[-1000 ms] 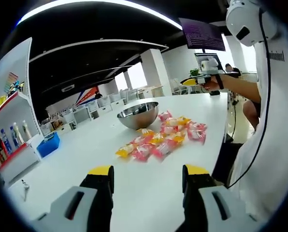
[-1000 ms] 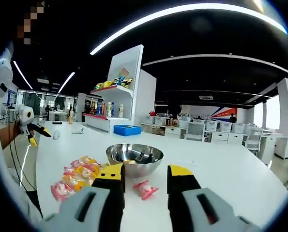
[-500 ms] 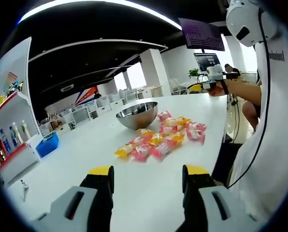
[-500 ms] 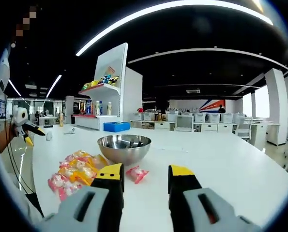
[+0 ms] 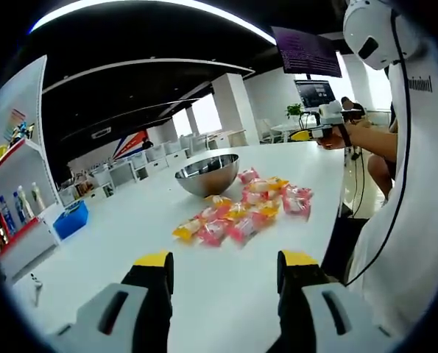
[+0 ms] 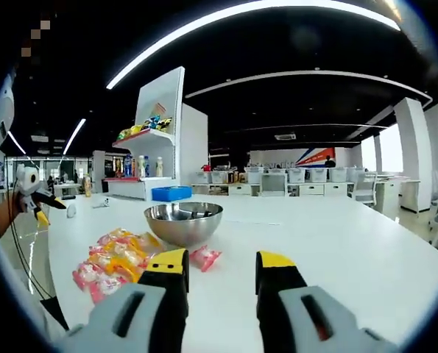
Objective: Pick up the marshmallows scattered on the table and place them into the bowl on the table
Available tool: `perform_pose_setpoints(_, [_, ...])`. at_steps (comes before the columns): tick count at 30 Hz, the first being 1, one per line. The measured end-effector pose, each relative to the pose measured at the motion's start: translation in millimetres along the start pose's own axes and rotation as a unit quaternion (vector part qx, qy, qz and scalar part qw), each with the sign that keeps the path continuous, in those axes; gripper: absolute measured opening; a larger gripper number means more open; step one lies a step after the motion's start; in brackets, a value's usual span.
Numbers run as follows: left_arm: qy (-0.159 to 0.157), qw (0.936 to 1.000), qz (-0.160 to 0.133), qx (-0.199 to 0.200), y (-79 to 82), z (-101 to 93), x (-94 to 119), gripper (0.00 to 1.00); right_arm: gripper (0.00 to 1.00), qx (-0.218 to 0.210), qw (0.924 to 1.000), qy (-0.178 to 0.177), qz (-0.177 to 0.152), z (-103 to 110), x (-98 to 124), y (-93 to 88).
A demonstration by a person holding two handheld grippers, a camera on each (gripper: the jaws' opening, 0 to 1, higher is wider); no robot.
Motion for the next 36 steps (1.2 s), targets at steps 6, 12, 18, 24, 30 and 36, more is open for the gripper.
perform_pose_setpoints(6, [0.001,1.0000,-0.001,0.002,-0.5,0.6,0.4,0.57,0.36,0.009,0.9999,0.011,0.007,7.8,1.7,2.5])
perform_pose_setpoints(12, [0.000,1.0000,-0.001,0.002,-0.3,0.1,1.6,0.57,0.36,0.014,0.9998,0.017,0.003,12.0,-0.2,10.5])
perform_pose_setpoints(18, [0.002,1.0000,0.003,0.004,-2.2,2.1,3.6,0.57,0.36,0.019,0.9995,0.025,0.001,15.9,-6.3,17.7])
perform_pose_setpoints(24, [0.005,0.9999,0.005,0.007,-4.1,4.5,3.9,0.57,0.36,0.021,0.9993,0.030,0.002,17.3,-10.2,22.8])
perform_pose_setpoints(30, [0.007,0.9999,0.008,0.010,-5.8,6.6,4.1,0.57,0.36,0.027,0.9990,0.036,-0.004,20.8,-11.1,33.9])
perform_pose_setpoints(36, [0.008,0.9999,0.005,0.008,-4.0,7.4,3.6,0.57,0.36,0.036,0.9985,0.040,-0.009,23.0,-9.5,43.0])
Point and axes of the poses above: the point that each gripper's makers call its tool centre point, and the gripper's own axes: x roughly backward along the fingers, z roughly to its left, y roughly out of its top, the point moved 6 cm from there along x, roughly backward along the fingers, and after that the axes turned 8 degrees about y, right-handed, at the moved point
